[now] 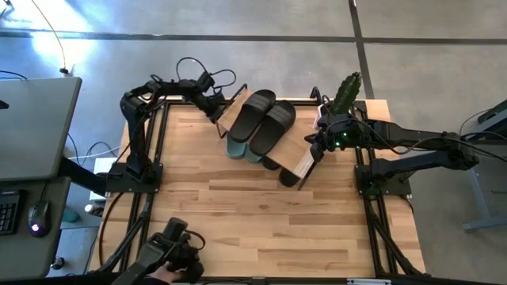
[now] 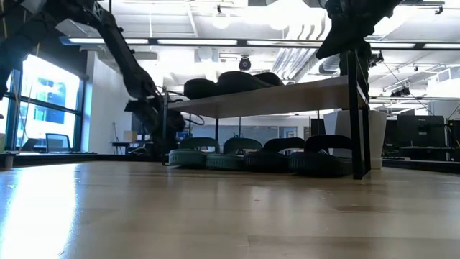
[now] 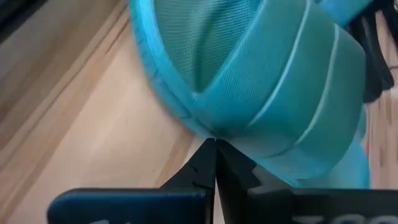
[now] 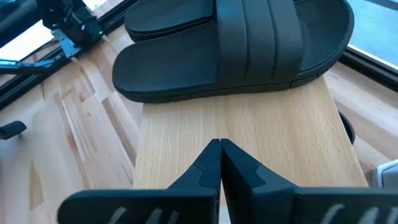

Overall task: Pick and place slides into the shelf
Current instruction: Adjust the green slides under the shelf

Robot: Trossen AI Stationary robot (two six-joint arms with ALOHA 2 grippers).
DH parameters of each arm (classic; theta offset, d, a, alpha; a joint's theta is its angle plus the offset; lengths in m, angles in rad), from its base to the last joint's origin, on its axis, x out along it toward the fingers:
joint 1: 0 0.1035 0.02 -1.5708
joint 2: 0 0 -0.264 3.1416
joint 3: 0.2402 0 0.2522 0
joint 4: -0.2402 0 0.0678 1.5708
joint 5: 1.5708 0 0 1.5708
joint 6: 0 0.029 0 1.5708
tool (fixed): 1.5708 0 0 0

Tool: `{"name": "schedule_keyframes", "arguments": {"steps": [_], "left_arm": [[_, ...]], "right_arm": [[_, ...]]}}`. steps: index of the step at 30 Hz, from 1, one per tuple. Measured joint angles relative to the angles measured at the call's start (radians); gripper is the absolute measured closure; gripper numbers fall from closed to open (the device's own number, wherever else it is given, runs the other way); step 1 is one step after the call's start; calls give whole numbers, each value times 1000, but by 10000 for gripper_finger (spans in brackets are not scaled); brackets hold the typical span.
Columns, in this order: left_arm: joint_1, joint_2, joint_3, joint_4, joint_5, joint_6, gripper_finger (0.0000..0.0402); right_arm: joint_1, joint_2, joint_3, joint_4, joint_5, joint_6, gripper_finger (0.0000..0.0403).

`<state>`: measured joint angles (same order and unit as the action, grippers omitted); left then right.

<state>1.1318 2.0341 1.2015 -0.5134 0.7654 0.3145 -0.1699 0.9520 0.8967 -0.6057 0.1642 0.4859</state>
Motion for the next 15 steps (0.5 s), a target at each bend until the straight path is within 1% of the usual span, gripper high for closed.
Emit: {"name": "schedule_keyframes", "arguments": {"steps": [2, 8, 12, 15], "left_arm": [[0, 2, 12, 11, 6, -37, 401], [-18, 11, 55, 28, -3, -61, 401], [-49, 31, 79, 24, -56, -83, 401], [-66, 32, 83, 60, -82, -87, 401]], "right_arm": [[0, 0, 0, 0, 1, 12, 403], [0, 0, 0, -1, 1, 23, 403], [0, 0, 0, -4, 1, 23, 403], [0, 0, 0, -5, 2, 23, 403]]}}
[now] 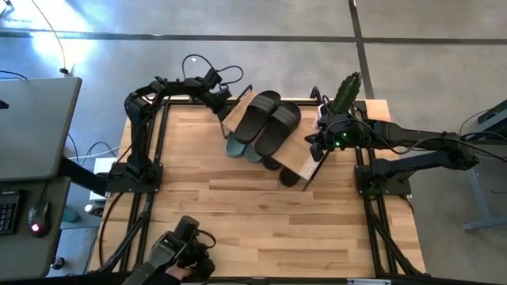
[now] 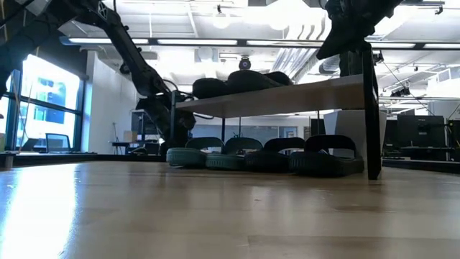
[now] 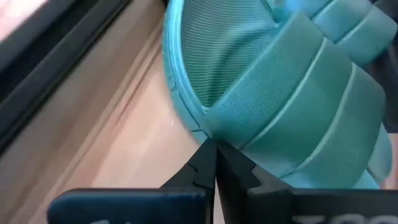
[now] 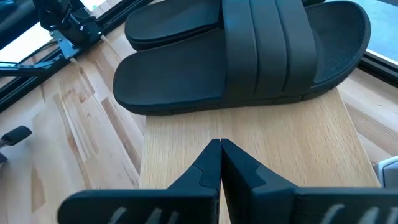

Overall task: Pick and place slides into the shelf
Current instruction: Adjust the green slides under the shelf

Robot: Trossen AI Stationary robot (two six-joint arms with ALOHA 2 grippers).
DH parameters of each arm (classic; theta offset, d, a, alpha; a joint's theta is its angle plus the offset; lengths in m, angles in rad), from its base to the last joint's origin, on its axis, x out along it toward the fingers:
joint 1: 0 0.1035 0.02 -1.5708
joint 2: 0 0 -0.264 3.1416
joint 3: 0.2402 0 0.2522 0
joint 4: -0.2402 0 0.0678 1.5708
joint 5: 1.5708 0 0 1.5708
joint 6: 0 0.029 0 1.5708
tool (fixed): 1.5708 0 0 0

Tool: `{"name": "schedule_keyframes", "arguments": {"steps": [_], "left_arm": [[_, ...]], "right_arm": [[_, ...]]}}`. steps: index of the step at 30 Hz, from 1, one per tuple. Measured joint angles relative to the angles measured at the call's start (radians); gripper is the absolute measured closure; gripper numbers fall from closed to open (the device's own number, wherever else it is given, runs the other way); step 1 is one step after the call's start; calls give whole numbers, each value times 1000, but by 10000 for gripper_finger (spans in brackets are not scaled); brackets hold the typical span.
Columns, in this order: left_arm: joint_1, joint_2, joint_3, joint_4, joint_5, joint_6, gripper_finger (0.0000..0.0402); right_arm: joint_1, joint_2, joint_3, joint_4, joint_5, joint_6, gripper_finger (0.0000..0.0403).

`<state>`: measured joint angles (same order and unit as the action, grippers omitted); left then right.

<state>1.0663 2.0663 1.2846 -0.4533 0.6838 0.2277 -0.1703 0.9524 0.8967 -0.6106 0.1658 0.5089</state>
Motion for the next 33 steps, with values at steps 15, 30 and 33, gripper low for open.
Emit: {"name": "schedule_keyframes", "arguments": {"steps": [15, 30, 33], "left_arm": [[-7, 0, 0, 87, -31, -50, 401], [1, 7, 0, 142, -104, -104, 401], [7, 2, 0, 139, -101, -105, 401]], "right_arm": [[0, -3, 0, -20, 2, 52, 403], [27, -98, 0, -128, 102, 96, 403], [27, -97, 0, -145, 113, 89, 403]]}}
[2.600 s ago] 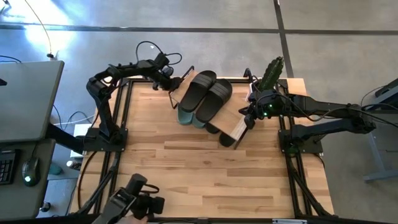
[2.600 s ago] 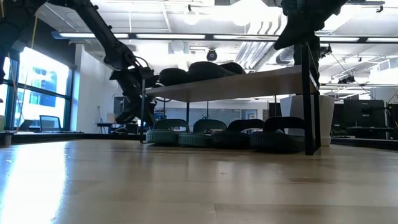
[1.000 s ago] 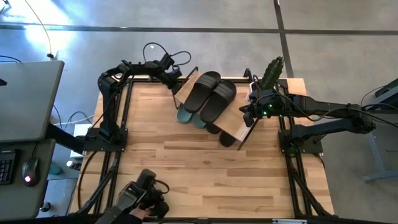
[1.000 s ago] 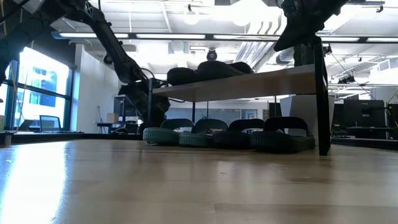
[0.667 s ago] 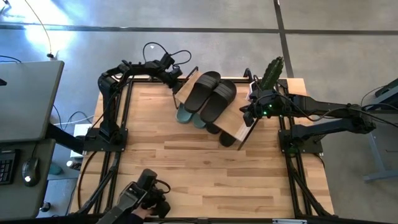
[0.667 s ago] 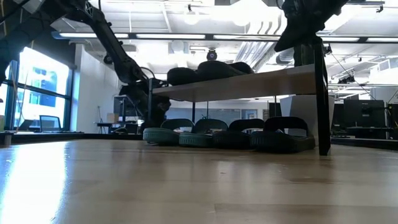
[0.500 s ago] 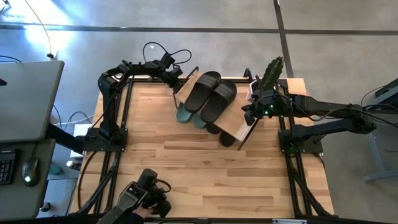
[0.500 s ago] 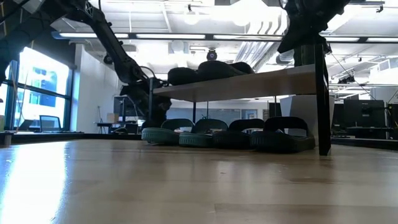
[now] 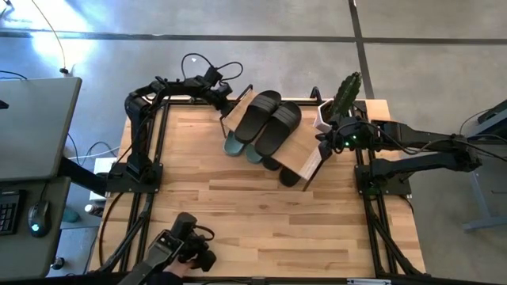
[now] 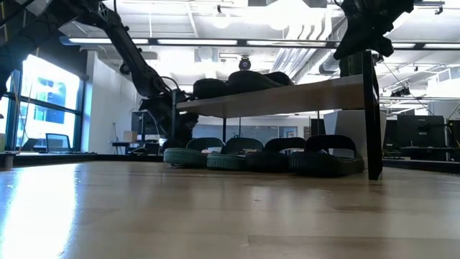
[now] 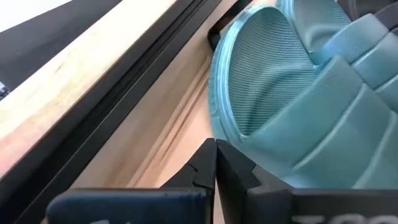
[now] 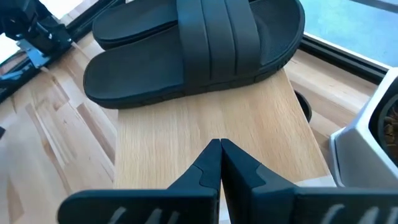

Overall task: Pick and place slides into the shelf
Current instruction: Adjust the green slides under the shelf, then return to Home Position

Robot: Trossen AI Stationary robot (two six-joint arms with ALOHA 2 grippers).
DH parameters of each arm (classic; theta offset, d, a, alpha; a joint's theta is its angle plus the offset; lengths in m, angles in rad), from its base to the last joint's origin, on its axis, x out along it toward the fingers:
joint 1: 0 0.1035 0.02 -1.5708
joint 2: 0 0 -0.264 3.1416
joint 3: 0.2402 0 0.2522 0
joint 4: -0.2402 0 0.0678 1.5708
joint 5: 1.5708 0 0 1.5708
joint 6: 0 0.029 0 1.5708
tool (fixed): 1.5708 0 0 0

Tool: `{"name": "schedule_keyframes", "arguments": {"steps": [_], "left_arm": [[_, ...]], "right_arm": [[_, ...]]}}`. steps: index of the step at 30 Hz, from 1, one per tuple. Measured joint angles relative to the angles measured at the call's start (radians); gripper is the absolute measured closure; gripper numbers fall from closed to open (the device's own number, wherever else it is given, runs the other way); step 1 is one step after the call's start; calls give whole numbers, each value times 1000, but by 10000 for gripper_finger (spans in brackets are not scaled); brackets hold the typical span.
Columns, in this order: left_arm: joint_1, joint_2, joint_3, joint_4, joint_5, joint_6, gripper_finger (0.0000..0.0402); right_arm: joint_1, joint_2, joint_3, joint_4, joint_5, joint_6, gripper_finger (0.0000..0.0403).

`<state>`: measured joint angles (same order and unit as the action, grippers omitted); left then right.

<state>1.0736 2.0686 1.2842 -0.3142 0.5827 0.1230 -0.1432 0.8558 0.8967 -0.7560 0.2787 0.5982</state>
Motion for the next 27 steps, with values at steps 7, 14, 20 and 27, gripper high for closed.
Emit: {"name": "schedule_keyframes", "arguments": {"steps": [7, 14, 20, 27], "left_arm": [[36, -34, 0, -6, -24, -26, 401], [81, -104, -1, -80, -56, -26, 401], [91, -216, -1, -192, -83, 8, 401], [57, -478, -69, -311, -174, 34, 401]], "right_arm": [[6, 0, 0, 5, 3, -46, 403], [102, 1, 0, 29, 107, -111, 403], [186, 8, 0, 34, 207, -154, 403], [212, 12, 0, 30, 245, -196, 403]]}}
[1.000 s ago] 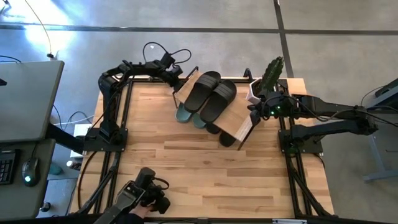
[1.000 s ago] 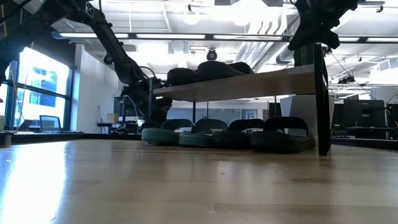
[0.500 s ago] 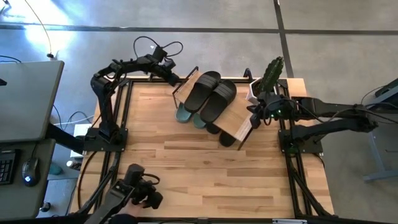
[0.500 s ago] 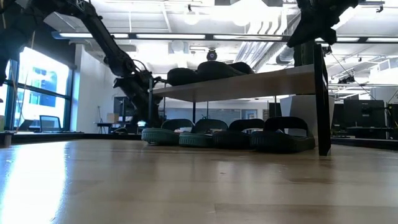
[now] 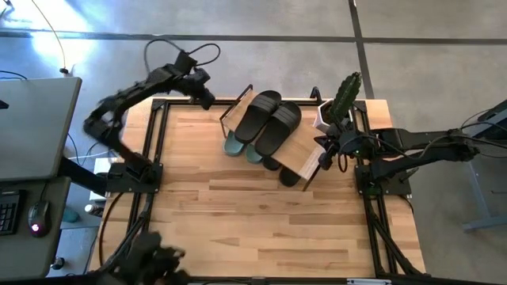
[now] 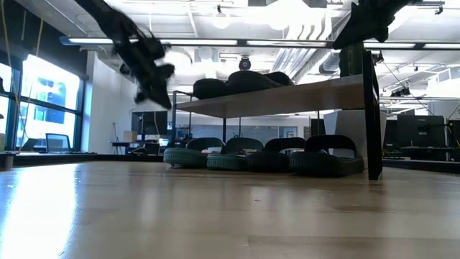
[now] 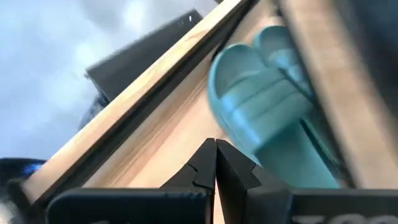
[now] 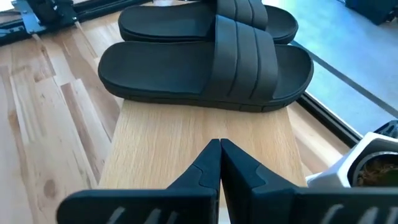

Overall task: Pick and place slides into the shelf
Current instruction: Return to Home Position

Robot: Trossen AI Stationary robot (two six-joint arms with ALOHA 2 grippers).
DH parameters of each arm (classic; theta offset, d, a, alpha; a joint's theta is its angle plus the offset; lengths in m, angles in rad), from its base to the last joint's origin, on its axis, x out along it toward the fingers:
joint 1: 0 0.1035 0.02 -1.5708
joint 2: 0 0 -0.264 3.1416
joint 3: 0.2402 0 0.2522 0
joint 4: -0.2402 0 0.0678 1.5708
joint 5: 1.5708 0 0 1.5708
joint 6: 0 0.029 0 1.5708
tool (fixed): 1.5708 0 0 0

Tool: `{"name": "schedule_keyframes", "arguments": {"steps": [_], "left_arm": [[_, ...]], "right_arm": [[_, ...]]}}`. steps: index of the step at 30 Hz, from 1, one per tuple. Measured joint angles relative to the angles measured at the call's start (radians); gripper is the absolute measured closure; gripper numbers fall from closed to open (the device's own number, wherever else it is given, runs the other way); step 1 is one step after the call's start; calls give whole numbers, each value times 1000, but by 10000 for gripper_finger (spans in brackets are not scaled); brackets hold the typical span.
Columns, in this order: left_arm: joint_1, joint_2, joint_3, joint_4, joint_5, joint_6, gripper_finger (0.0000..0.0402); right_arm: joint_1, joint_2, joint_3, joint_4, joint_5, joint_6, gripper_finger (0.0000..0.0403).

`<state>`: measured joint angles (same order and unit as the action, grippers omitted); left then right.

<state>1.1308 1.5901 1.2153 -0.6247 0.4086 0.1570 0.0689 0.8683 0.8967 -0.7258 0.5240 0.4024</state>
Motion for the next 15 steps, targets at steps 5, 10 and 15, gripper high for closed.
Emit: {"name": "schedule_keyframes", "arguments": {"steps": [5, 10, 15], "left_arm": [[-78, -309, -139, -2, -67, -27, 401], [-240, -650, -364, 147, -71, -197, 401], [-517, -931, -623, 334, -219, -451, 402]], "right_arm": [[0, 0, 0, -18, 0, -3, 403], [0, -3, 0, -28, -2, -2, 403], [0, -21, 0, -33, -27, -17, 403]]}}
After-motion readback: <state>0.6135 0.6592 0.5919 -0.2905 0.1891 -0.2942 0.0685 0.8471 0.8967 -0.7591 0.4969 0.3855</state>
